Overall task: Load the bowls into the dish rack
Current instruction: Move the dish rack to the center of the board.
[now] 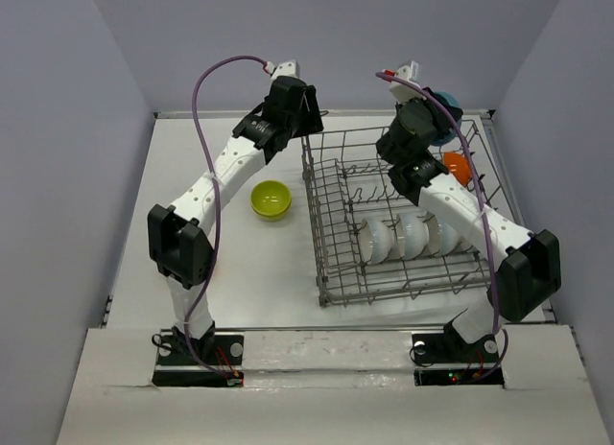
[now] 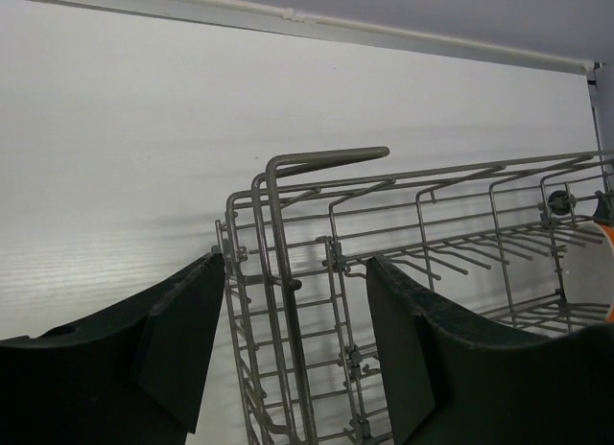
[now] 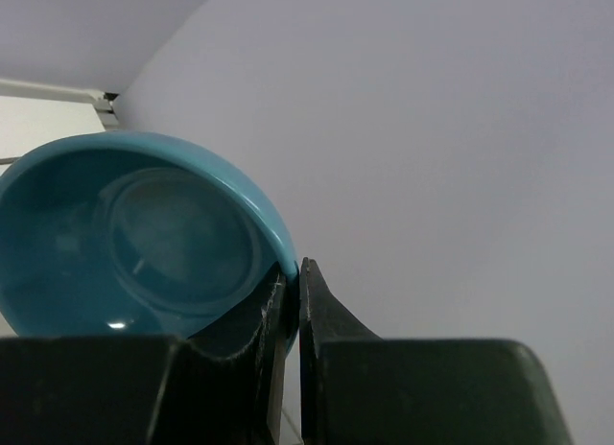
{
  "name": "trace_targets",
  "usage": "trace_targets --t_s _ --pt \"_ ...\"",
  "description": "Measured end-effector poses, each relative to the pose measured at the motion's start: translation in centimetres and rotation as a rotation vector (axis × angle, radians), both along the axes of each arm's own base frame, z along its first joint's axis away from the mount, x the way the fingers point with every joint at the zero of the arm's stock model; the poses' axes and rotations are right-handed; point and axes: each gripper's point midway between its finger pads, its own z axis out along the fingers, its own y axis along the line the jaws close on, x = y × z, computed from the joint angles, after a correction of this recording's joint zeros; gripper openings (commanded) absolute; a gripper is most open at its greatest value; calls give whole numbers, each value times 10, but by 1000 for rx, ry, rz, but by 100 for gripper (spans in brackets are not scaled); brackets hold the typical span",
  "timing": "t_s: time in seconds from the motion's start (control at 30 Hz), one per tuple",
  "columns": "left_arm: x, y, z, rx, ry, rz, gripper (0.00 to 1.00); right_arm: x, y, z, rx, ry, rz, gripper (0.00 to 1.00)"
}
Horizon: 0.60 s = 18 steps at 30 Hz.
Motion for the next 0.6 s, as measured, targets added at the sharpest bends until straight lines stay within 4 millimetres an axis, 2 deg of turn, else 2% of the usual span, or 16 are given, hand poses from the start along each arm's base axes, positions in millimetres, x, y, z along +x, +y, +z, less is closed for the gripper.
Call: trace_targets --t_s 0.07,0.2,0.37,0.4,0.6 --pt "2 0 -5 5 7 -1 66 -1 -2 -1 -15 9 -8 1" --pt "6 1 -1 3 -12 -2 61 -2 -3 -7 -49 48 -26 1" --pt "11 3 0 2 -28 -13 50 3 0 -36 -110 159 -59 1" --pt "11 2 -3 2 -27 -20 45 4 1 -40 -116 173 -64 1" --pt "9 0 -11 5 -8 -51 29 9 3 -68 -169 282 -86 1"
